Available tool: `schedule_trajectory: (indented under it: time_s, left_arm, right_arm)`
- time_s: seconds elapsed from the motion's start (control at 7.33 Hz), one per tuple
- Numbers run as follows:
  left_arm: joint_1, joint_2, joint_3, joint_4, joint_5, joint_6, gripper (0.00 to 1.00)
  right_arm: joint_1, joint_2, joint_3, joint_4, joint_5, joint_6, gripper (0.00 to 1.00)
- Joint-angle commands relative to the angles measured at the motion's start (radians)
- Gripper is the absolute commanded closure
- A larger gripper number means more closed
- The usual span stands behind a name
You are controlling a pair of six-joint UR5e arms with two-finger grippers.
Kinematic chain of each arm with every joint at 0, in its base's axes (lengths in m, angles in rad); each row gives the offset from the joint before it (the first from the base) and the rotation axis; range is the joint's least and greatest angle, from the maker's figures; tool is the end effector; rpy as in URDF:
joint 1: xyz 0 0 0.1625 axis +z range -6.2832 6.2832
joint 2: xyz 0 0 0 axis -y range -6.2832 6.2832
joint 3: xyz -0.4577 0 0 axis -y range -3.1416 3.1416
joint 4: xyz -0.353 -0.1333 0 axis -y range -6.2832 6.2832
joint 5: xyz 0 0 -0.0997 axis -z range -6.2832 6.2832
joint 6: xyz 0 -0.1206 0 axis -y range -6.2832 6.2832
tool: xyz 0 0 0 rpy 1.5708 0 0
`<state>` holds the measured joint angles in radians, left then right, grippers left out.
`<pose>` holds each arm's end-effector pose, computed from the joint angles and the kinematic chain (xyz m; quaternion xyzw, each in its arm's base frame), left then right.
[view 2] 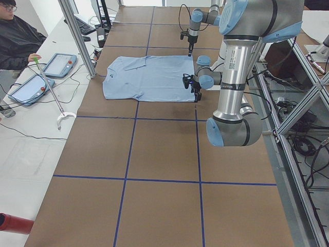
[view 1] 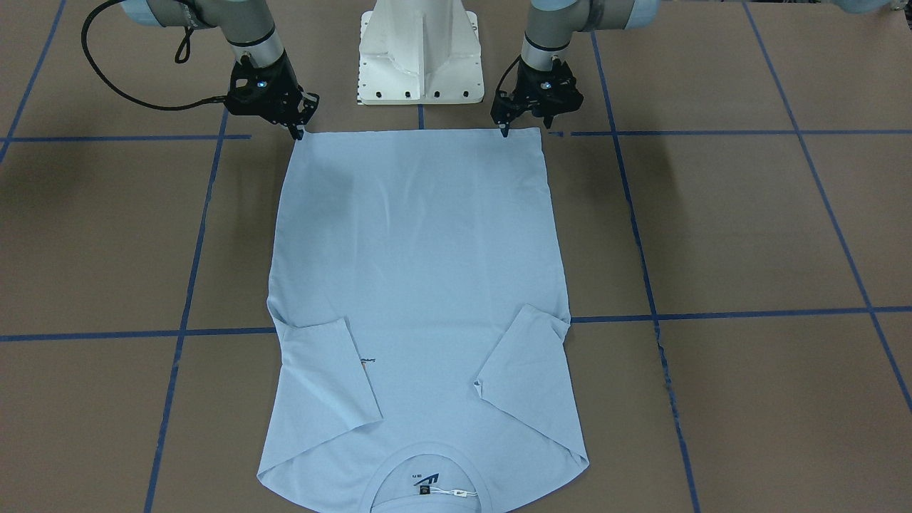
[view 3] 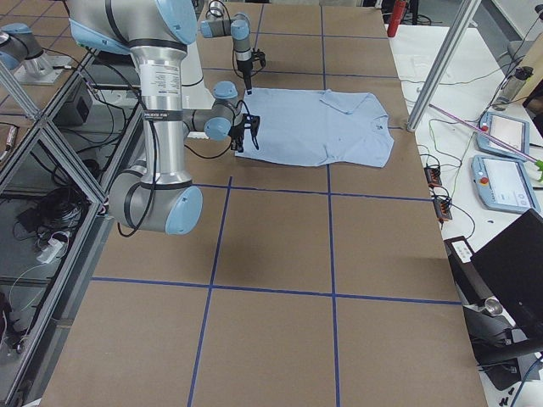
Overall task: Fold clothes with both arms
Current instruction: 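Grasp both hem corners with the left and right grippers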
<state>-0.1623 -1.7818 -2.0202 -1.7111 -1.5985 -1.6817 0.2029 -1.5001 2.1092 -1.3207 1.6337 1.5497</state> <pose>0.5026 -0.2140 0.4059 -0.0027 0.3899 -0.1200 0.9130 -0.4430 -0.2195 0.4202 0.0181 -0.4169 0.0694 0.9061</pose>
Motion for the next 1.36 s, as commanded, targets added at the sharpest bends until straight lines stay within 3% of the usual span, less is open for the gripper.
schedule_trajectory:
  time_s: [0.0,0.55,0.68,0.96,1.23]
  left_arm:
    - [0.000,0.005,0.001,0.001,0.000,0.007,0.03]
    - [0.006,0.004,0.011,0.001,-0.001,0.005,0.11]
    - [0.004,0.004,0.008,0.001,-0.001,-0.001,0.25]
    - [0.004,0.002,0.008,0.001,-0.001,-0.001,0.65]
    - [0.001,0.001,0.005,0.001,-0.001,-0.001,0.83]
  right_arm:
    - [0.001,0.000,-0.002,-0.002,-0.002,0.000,1.00]
    - [0.003,0.001,0.005,-0.002,0.000,0.000,1.00]
    - [0.004,0.000,0.008,-0.002,0.000,0.000,1.00]
    - [0.007,0.000,0.008,-0.002,0.000,0.000,1.00]
    - [0.023,0.000,0.009,-0.003,0.018,0.000,1.00]
